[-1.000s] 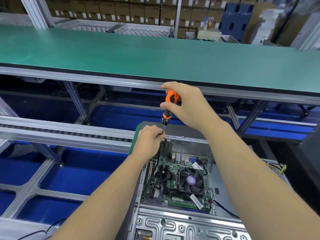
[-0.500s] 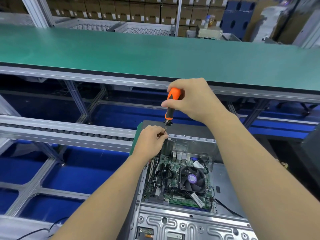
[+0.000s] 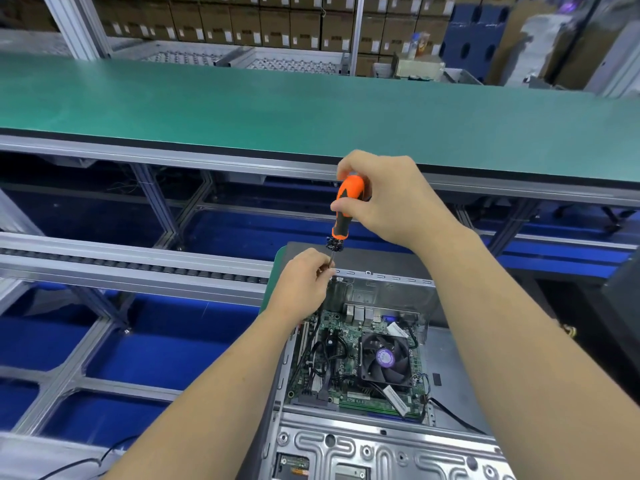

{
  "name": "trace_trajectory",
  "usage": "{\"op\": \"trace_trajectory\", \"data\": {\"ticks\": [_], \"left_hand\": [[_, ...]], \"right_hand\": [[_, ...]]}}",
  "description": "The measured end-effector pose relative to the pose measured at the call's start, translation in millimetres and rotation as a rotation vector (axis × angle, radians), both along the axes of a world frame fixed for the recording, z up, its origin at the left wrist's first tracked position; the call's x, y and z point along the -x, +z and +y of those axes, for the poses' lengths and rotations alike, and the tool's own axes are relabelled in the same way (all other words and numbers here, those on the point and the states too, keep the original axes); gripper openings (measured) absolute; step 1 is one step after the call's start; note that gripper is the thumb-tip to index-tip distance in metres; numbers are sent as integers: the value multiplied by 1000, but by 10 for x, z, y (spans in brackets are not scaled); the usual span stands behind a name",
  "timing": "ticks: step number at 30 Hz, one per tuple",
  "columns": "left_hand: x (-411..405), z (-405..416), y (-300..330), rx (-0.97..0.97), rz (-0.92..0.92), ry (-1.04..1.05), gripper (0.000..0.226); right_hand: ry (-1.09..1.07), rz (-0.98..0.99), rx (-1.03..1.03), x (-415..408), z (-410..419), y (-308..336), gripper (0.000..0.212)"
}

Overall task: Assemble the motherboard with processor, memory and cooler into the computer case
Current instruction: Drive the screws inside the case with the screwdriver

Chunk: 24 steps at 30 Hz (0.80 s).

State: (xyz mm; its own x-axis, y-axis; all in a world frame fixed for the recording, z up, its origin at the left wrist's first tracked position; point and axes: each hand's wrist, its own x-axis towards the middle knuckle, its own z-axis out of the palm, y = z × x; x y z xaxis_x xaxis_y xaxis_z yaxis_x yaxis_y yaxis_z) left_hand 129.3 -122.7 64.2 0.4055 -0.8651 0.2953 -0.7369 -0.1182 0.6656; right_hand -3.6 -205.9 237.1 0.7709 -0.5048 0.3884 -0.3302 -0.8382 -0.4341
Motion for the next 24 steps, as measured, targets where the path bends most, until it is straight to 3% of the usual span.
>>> {"op": "trace_trajectory", "data": {"ticks": [4,7,11,16,21,24], "left_hand": [[11,-13,17,-56,-100,-35,12],[9,-21,24,-98,-117,-40,14],[2,-28,12,-80,-113,-54,8],[11,-50,31,-109,-197,-81,13],[14,-34,49,-116,-210,-56,14],[16,-31,50,-136,-189,-36,20]], "right_hand": [[-78,63,77,29,-31,-17,41],[-4,83,58,52,-28,-13,42],[-79,-10,46,82,-41,-55,25],[-206,-27,70,131,-65,-117,43],[6,21,-8,118,7,-66,37],[18,124,6,128,-51,-36,29]]}}
